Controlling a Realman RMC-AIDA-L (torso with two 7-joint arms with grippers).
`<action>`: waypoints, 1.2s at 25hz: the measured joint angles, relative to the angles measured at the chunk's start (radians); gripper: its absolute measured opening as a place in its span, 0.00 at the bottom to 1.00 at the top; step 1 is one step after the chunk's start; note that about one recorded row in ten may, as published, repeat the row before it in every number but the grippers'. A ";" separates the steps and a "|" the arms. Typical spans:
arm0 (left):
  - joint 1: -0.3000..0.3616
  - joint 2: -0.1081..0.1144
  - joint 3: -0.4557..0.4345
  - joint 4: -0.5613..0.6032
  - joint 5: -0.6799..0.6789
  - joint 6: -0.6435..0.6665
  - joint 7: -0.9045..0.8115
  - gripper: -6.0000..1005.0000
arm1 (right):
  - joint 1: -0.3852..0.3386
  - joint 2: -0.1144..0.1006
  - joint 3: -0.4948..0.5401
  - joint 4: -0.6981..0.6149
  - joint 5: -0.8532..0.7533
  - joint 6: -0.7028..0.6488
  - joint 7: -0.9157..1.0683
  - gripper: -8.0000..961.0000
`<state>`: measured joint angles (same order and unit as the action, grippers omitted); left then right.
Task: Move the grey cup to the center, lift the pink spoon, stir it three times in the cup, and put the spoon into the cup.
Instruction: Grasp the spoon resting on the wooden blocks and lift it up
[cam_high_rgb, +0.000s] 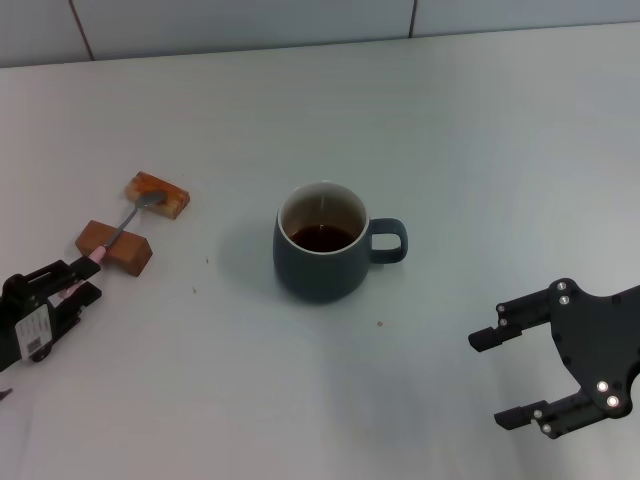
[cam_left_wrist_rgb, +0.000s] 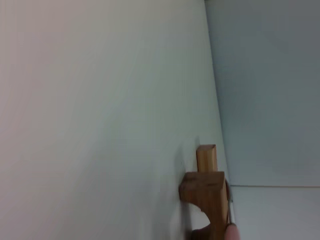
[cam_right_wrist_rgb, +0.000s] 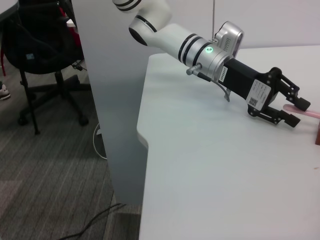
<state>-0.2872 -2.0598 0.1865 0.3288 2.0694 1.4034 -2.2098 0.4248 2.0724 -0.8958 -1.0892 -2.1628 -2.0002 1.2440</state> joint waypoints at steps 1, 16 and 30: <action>0.000 0.000 0.000 -0.002 0.000 0.000 0.000 0.40 | 0.000 0.000 0.000 0.000 0.000 0.000 0.000 0.72; -0.004 0.000 -0.006 -0.016 0.000 -0.015 0.002 0.39 | 0.000 -0.001 0.000 -0.001 -0.002 0.000 0.000 0.72; -0.021 0.000 -0.012 -0.017 -0.001 -0.020 0.003 0.33 | 0.003 -0.002 0.002 -0.001 -0.003 0.001 0.000 0.72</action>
<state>-0.3083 -2.0601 0.1748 0.3113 2.0680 1.3834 -2.2073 0.4281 2.0707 -0.8938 -1.0907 -2.1661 -1.9991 1.2439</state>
